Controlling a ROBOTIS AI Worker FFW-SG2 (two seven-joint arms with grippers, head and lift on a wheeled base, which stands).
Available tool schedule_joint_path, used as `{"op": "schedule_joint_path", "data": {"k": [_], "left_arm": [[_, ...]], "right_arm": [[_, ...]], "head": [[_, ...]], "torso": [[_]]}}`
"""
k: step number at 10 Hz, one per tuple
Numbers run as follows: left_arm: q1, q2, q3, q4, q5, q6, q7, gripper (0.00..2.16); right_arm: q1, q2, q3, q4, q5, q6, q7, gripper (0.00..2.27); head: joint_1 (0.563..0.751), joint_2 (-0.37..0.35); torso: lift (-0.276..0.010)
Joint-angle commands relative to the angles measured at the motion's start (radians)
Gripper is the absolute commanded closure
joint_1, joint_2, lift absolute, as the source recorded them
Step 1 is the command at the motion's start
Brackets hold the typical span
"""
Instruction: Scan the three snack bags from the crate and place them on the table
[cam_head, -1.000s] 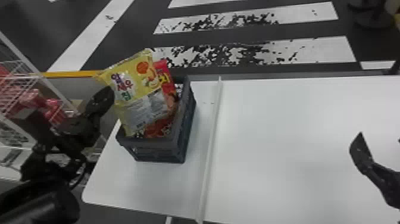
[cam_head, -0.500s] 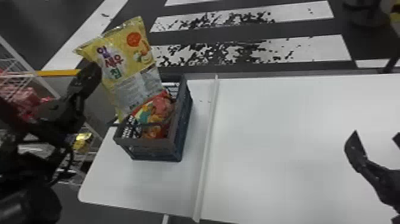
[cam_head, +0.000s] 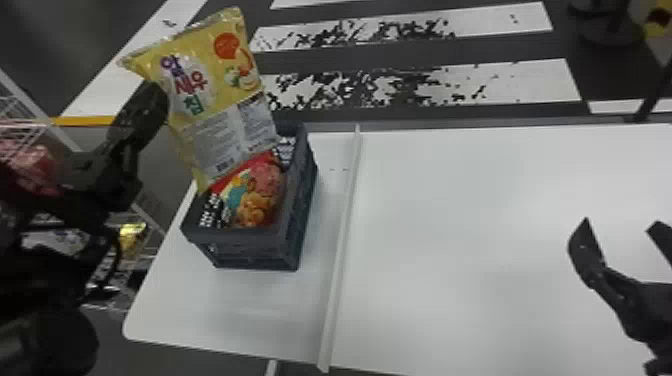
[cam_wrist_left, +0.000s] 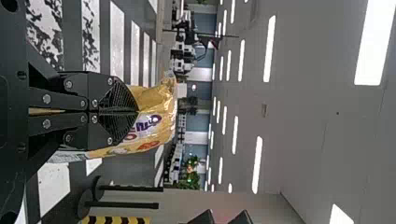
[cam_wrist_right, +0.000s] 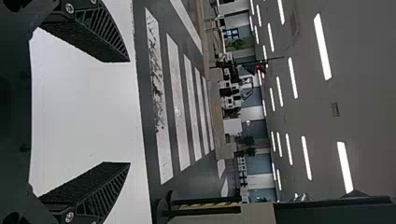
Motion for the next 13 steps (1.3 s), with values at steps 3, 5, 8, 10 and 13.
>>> {"op": "schedule_joint_path", "data": {"k": [3, 5, 8, 10, 13], "left_arm": [[-0.027, -0.003, -0.173, -0.007, -0.009, 0.049, -0.004, 2.13], [-0.030, -0.003, -0.282, 0.063, -0.012, 0.068, -0.004, 2.13], [-0.052, -0.003, -0.409, 0.281, 0.061, 0.068, 0.011, 2.13], [-0.098, -0.003, -0.472, 0.455, 0.126, 0.068, -0.004, 2.13], [-0.211, -0.003, -0.526, 0.723, 0.196, 0.068, -0.044, 2.13]], "right_arm": [[0.007, 0.004, -0.001, -0.002, -0.001, -0.006, 0.000, 0.10], [0.007, 0.004, -0.002, -0.002, -0.001, -0.009, 0.000, 0.10], [0.007, 0.002, -0.007, 0.000, -0.001, -0.009, 0.000, 0.10], [0.006, 0.001, -0.010, 0.000, -0.002, -0.009, 0.000, 0.10], [0.006, -0.004, -0.016, 0.000, -0.015, -0.009, 0.000, 0.10]], "head": [[0.695, 0.138], [0.695, 0.060], [0.695, -0.022], [0.695, -0.080], [0.695, -0.145]], "torso": [[-0.062], [-0.062], [-0.062], [-0.062], [-0.062]]}}
